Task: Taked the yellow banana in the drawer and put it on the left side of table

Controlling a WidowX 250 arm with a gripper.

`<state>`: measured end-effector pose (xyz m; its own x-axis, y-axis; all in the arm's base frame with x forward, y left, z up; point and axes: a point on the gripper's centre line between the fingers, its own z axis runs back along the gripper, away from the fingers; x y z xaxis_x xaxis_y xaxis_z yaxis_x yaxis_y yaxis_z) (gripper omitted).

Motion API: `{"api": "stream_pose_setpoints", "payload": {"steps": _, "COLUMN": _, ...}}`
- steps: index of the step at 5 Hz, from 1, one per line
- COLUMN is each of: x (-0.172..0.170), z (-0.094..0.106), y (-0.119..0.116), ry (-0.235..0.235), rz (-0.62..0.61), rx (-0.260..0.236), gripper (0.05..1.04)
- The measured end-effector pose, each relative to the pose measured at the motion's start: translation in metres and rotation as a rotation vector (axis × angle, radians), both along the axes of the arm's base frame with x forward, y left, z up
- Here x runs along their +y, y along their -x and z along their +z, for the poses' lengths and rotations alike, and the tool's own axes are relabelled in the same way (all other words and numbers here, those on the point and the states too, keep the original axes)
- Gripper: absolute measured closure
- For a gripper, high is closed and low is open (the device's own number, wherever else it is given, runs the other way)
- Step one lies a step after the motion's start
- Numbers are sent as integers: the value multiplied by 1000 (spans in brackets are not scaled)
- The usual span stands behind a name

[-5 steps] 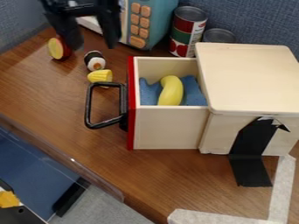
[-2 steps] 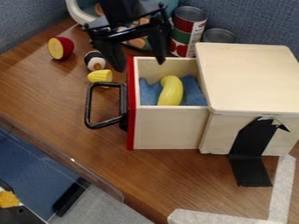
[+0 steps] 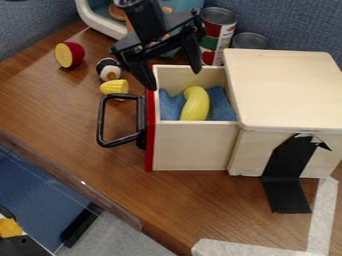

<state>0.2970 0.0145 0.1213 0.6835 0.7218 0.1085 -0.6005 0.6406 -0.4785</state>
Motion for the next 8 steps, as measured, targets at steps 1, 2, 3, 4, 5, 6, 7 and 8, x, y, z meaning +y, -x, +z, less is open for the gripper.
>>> {"api": "stream_pose_setpoints", "payload": {"steps": 1, "x": 1, "z": -7, "y": -7, "ry": 33, "rz": 99, "rx": -5, "gripper": 83}}
{"api": "stream_pose_setpoints", "payload": {"steps": 2, "x": -4, "z": -9, "y": -12, "ry": 61, "rz": 177, "rx": -5, "gripper": 83}}
{"api": "stream_pose_setpoints", "payload": {"steps": 3, "x": -8, "z": -10, "y": -13, "ry": 91, "rz": 235, "rx": 9, "gripper": 83}}
{"api": "stream_pose_setpoints", "payload": {"steps": 4, "x": -14, "z": -11, "y": -12, "ry": 104, "rz": 239, "rx": 26, "gripper": 83}}
{"api": "stream_pose_setpoints", "payload": {"steps": 5, "x": -21, "z": -19, "y": -10, "ry": 98, "rz": 227, "rx": 67, "gripper": 83}}
{"api": "stream_pose_setpoints", "payload": {"steps": 6, "x": -25, "z": -26, "y": -9, "ry": 97, "rz": 224, "rx": 97, "gripper": 83}}
{"api": "stream_pose_setpoints", "payload": {"steps": 7, "x": -27, "z": -32, "y": -12, "ry": 103, "rz": 238, "rx": 108, "gripper": 83}}
{"api": "stream_pose_setpoints", "payload": {"steps": 8, "x": -28, "z": -35, "y": -19, "ry": 102, "rz": 242, "rx": 112, "gripper": 83}}
